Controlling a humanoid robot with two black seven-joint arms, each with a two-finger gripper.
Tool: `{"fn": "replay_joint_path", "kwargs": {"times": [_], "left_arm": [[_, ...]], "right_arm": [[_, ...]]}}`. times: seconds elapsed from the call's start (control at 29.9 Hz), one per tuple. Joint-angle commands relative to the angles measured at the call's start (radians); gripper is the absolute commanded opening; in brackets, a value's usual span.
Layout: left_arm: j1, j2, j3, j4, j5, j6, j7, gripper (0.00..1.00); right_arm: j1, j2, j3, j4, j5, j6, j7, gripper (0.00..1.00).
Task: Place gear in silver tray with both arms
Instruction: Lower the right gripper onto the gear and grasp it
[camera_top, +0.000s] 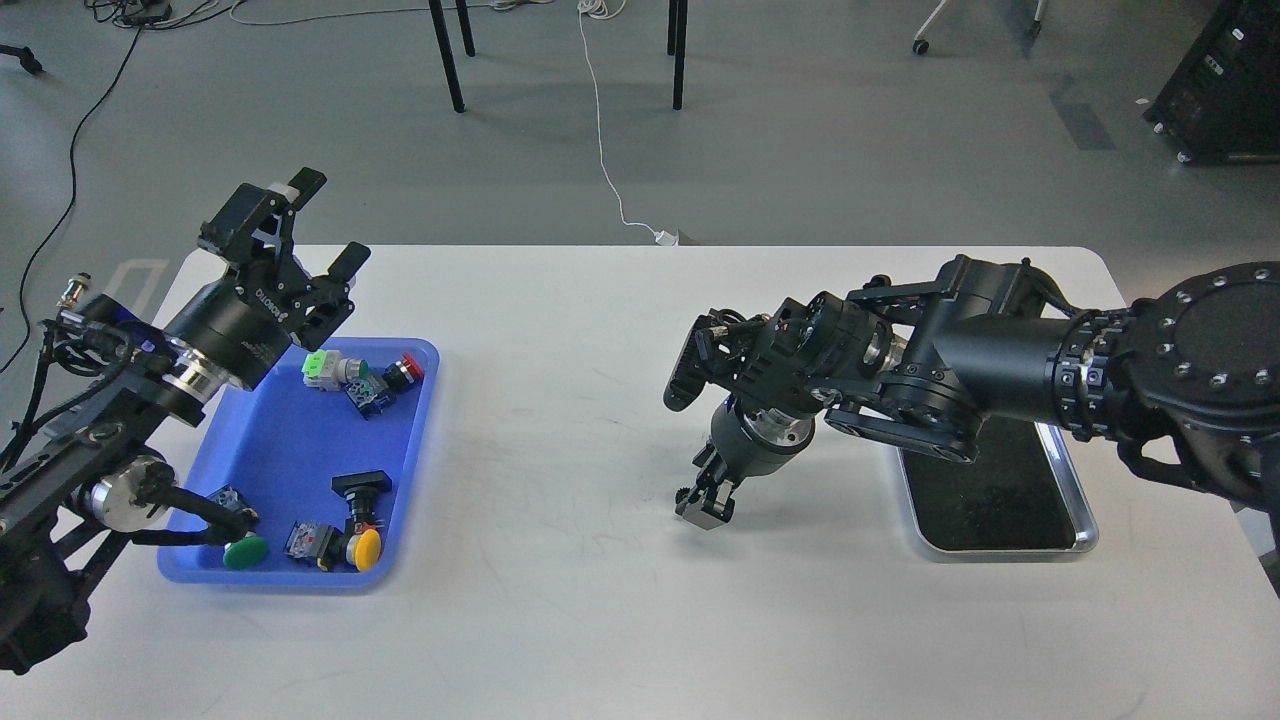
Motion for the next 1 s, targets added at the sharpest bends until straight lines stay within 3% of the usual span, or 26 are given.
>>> {"fn": "replay_joint_path", "kwargs": {"times": [0.0,0.5,0.7,0.97], "left_arm": [[0.000,0.002,-0.001,0.000,0.000,0.000,0.000,0.98],[0.000,0.000,-0.001,0.000,0.000,0.000,0.000,0.98],[0.000,0.002,-0.004,0.000,-0.002,-0.001,0.000,0.98],[0.000,0.002,-0.004,0.000,-0.002,-0.001,0.000,0.98]], "right_arm": [[0.000,0.000,0.000,0.001,0.003,-0.001,0.000,0.58],[-0.008,0.000,0.003,0.001,0.015,-0.002,0.000,0.55],[-0.018,0.000,0.006,0.004,0.017,-0.010,0.000,0.48],[-0.018,0.000,0.003,0.002,0.017,-0.018,0.000,0.23]]}}
